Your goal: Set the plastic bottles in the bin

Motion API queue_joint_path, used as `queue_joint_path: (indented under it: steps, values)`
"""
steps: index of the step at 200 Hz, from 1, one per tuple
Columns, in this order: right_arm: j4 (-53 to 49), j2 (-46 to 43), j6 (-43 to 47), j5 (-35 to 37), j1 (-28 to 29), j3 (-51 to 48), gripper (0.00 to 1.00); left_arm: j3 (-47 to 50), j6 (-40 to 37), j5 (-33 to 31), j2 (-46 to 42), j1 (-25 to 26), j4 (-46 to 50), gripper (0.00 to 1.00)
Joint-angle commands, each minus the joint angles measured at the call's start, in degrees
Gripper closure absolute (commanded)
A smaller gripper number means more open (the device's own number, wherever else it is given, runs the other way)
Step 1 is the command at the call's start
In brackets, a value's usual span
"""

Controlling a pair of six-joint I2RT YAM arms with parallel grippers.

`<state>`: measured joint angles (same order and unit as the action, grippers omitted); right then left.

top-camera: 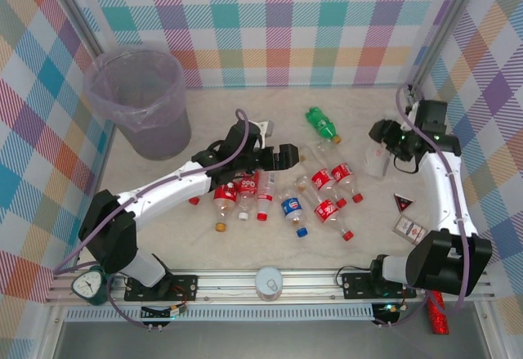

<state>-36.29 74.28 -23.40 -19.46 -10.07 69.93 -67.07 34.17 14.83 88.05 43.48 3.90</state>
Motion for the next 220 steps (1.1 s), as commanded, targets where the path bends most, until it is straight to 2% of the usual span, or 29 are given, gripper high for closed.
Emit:
queue_joint_path:
  steps: [1,30,40,54,92,120,144,154,206,220]
  values:
    - [10.6,0.6,-7.6,-20.4,1.4,-1.1,0.38,-1.6,1.7,10.0,0.9,0.7,-9.5,0.0]
    - [25.6,-1.7,-13.4,-23.2,7.2,-7.6,0.38,-5.7,1.3,14.2,4.1,0.8,-10.8,0.0]
    - [29.7,-2.0,-15.5,-26.2,7.6,-10.2,0.39,-7.1,1.2,15.6,5.5,1.0,-11.3,0.0]
    - [29.4,-1.2,-15.8,-27.6,7.7,-10.5,0.39,-8.9,0.4,16.4,7.0,1.6,-10.4,0.01]
    - [30.1,1.3,-16.5,-31.7,9.3,-5.9,0.38,-12.0,-0.5,13.1,9.8,2.5,-8.9,0.04]
    - [33.0,2.8,-18.4,-32.8,11.8,-5.1,0.38,-15.7,-3.5,11.1,11.5,2.5,-7.1,0.01]
    - [35.0,3.0,-20.0,-32.2,13.8,-5.5,0.38,-20.7,-3.6,15.6,15.5,2.5,-6.9,0.0]
    - [34.9,2.9,-19.9,-32.2,14.4,-5.5,0.38,-22.4,-3.9,15.6,16.6,2.5,-5.9,0.0]
    - [35.0,4.3,-19.5,-32.4,14.6,-4.5,0.38,-18.3,-2.6,13.1,15.0,2.5,-9.5,0.31]
    - [35.1,4.4,-19.5,-32.1,14.7,-4.1,0.37,-17.3,-2.5,12.4,13.9,2.5,-9.4,0.36]
